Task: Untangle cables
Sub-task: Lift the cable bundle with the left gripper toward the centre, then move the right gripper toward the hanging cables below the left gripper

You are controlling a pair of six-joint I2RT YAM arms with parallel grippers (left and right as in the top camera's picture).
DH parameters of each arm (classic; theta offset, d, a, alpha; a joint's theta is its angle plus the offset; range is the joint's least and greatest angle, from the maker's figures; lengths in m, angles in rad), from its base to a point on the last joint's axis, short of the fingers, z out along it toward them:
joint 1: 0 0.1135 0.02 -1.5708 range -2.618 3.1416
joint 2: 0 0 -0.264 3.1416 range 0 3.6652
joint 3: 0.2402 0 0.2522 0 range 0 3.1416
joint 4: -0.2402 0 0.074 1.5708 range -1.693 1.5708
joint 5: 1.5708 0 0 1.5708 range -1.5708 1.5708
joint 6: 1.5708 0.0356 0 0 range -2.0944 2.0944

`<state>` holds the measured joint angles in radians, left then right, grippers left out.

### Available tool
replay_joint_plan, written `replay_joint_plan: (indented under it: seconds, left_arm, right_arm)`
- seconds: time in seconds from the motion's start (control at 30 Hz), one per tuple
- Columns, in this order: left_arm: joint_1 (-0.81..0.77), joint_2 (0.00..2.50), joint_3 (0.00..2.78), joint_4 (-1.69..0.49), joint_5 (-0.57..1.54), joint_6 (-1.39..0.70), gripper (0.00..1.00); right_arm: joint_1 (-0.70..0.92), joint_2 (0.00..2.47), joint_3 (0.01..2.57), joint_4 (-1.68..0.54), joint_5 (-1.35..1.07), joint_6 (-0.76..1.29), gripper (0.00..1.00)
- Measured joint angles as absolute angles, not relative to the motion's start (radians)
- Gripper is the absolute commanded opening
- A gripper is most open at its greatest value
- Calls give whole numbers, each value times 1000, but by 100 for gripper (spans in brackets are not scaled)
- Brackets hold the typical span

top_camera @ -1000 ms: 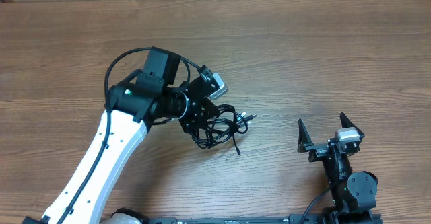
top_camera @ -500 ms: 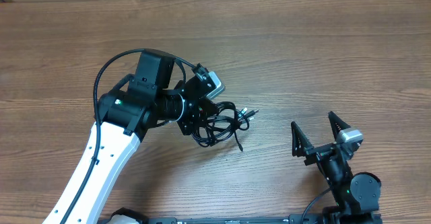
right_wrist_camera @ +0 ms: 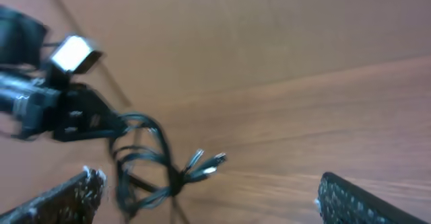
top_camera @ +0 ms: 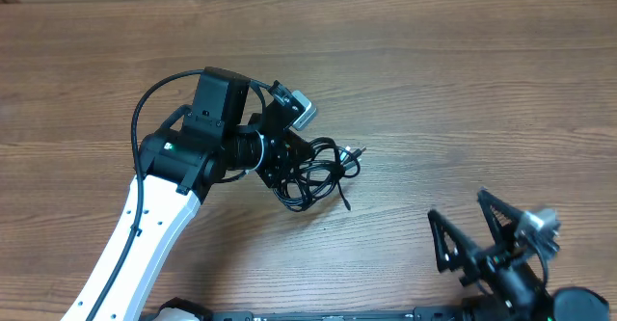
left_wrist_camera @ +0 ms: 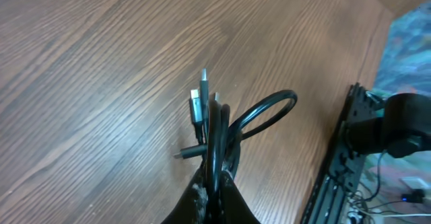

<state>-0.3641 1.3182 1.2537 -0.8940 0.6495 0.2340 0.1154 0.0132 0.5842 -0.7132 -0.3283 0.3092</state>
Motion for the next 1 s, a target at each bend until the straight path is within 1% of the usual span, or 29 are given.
replay_joint_plan:
  seconds: [0.2,0.33,0.4,0.5,0.63,0.73,0.83,0.9,0.93,0.97,1.0]
  left_arm:
    - [-364,1318,1254,-895,691,223,4]
    - [-364,1318,1254,-900,710,215,4]
    - [-365,1318,1254,-907,715,215,4]
    - [-368,1318,1254,-911,722,215,4]
    - [-400,1318,1254,-896,723,215,4]
    - [-424,1318,1254,-886,723,215,4]
    - [-440,1318,1254,-886,724,215,4]
    - [-444,1318,1254,-886,724,215,4]
    - [-444,1318,1254,-886,724,215,4]
    - [-444,1318,1254,-886,726,215,4]
    - [-444,1318,1254,-885,734,215,4]
  right_arm:
    - [115,63,717,-854,-397,336,100]
    - [115,169,785,-934,-415,355,100]
    - [115,273,834,-998,-434,364,100]
    - [115,369,867,-1022,-481,367,100]
    - [115,521,879,-982,-608,368,100]
    - [115,580,880,-935,-641,385,100]
    - [115,637,881,-938,-672,401,100]
    - [116,671,881,-945,-707,404,94]
    - [115,688,881,-944,-728,397,87]
    - [115,704,881,-945,-752,386,81]
    - [115,719,881,-944,-771,373,79]
